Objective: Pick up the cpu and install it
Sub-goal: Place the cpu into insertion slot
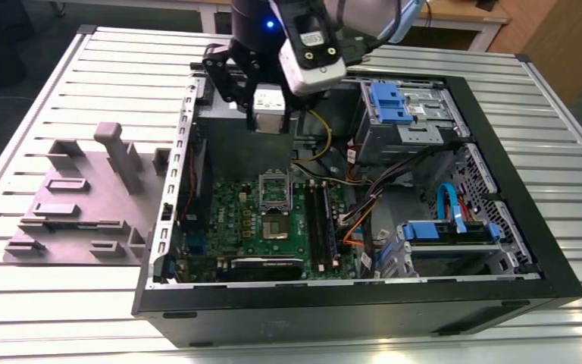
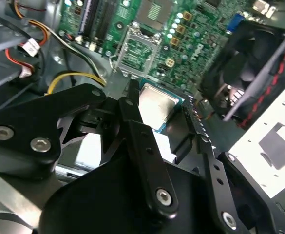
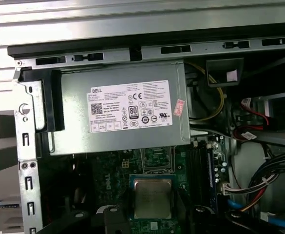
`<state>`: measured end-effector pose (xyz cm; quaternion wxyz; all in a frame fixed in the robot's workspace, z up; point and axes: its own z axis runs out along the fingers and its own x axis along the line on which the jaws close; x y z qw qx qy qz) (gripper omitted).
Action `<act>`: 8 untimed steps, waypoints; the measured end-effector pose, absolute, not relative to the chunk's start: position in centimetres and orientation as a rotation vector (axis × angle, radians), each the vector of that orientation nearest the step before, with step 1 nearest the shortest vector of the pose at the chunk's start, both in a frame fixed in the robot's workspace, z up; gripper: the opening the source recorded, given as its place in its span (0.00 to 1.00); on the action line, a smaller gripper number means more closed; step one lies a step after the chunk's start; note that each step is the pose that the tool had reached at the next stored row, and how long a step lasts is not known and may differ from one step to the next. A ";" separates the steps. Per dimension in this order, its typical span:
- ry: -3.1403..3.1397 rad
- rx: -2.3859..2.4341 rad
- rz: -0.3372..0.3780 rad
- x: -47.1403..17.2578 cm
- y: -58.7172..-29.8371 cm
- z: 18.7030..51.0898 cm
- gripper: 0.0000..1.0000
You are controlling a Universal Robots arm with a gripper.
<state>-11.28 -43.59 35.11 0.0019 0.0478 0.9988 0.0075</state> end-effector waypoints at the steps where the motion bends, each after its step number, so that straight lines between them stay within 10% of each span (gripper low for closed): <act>1: 3.134 0.150 0.024 -11.0 -43.6 35.1 0.47; 8: 3.134 0.150 0.024 -9.0 -43.6 35.1 0.47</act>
